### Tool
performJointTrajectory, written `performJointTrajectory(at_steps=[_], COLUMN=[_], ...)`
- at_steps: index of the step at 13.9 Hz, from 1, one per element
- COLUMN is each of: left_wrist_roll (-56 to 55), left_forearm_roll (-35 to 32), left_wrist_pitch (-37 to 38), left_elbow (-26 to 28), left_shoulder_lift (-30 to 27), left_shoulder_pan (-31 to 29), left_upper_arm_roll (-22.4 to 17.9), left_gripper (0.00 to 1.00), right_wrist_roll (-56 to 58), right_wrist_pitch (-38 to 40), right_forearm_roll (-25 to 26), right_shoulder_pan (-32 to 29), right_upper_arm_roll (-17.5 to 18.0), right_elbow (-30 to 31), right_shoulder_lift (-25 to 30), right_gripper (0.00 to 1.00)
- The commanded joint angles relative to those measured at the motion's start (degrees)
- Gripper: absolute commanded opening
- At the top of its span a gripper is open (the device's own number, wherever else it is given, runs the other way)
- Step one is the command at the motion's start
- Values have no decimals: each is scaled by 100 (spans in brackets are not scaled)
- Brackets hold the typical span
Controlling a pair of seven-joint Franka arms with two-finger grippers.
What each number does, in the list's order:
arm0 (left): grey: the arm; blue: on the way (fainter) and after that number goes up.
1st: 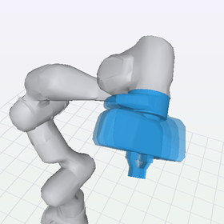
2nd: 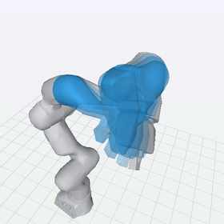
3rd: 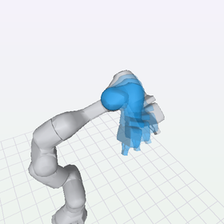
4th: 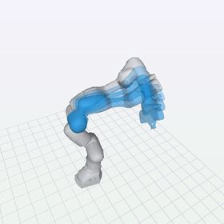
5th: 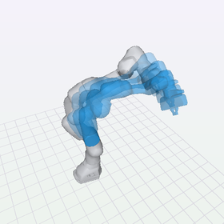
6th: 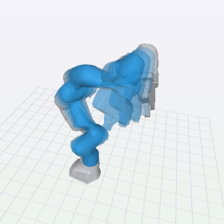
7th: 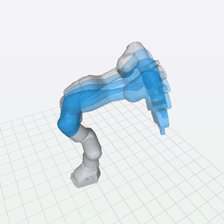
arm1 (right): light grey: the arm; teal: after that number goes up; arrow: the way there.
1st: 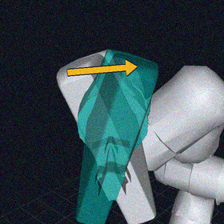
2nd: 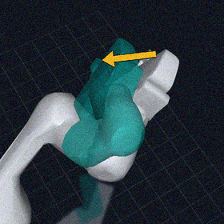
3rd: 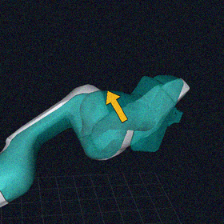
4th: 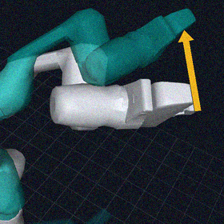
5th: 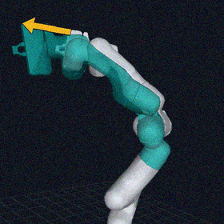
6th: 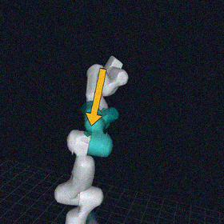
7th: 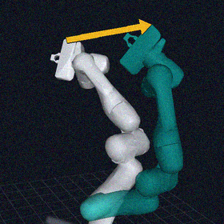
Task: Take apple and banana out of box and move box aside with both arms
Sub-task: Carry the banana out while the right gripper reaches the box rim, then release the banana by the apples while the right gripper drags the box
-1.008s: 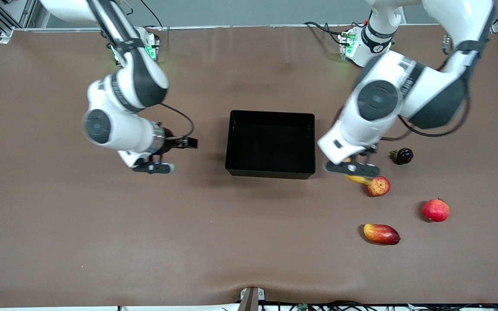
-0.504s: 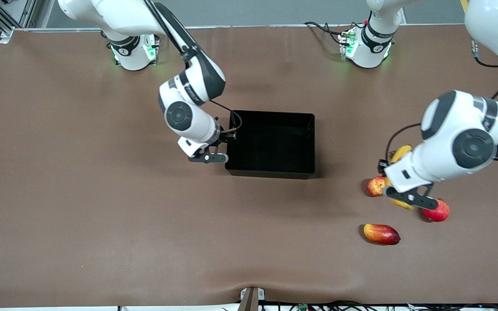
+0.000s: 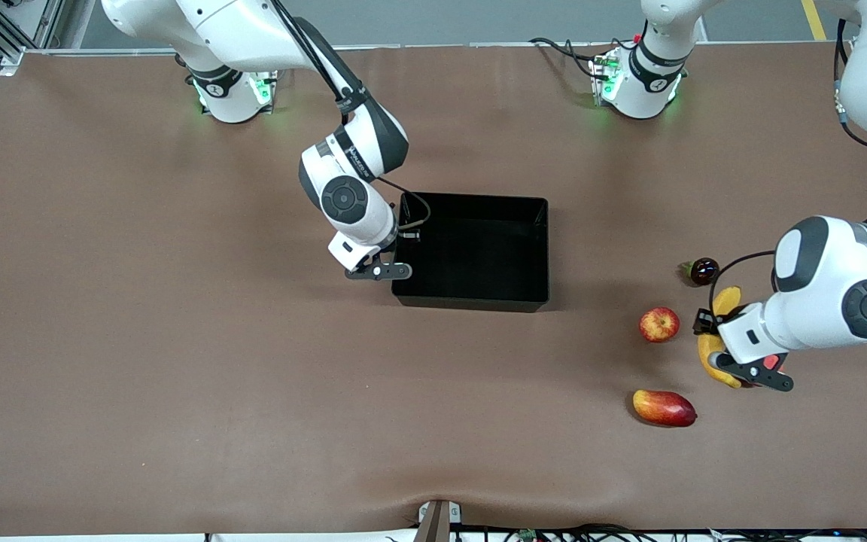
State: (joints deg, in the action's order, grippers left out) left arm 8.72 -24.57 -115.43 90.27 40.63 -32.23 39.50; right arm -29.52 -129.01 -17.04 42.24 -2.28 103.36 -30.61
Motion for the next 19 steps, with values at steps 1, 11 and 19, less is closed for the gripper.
performJointTrajectory(at_steps=[1, 11, 19], left_wrist_roll=[234, 261, 94], left_forearm_roll=[-528, -812, -795], left_wrist_pitch=[-278, -1430, -1474], left_elbow=[140, 624, 860], left_shoulder_lift=[67, 462, 297], left_shoulder_pan=[-55, -20, -221], left_upper_arm_roll=[-39, -514, -479], left_gripper=[0, 0, 100], right_wrist_roll=[-456, -643, 1771], right_wrist_pitch=[-28, 1410, 3101], right_forearm_roll=[78, -18, 60], right_shoulder_pan=[92, -618, -3174], right_upper_arm_roll=[-44, -53, -123], right_elbow=[-8, -517, -527], right_shoulder_lift=[47, 511, 1269], right_gripper=[0, 0, 0])
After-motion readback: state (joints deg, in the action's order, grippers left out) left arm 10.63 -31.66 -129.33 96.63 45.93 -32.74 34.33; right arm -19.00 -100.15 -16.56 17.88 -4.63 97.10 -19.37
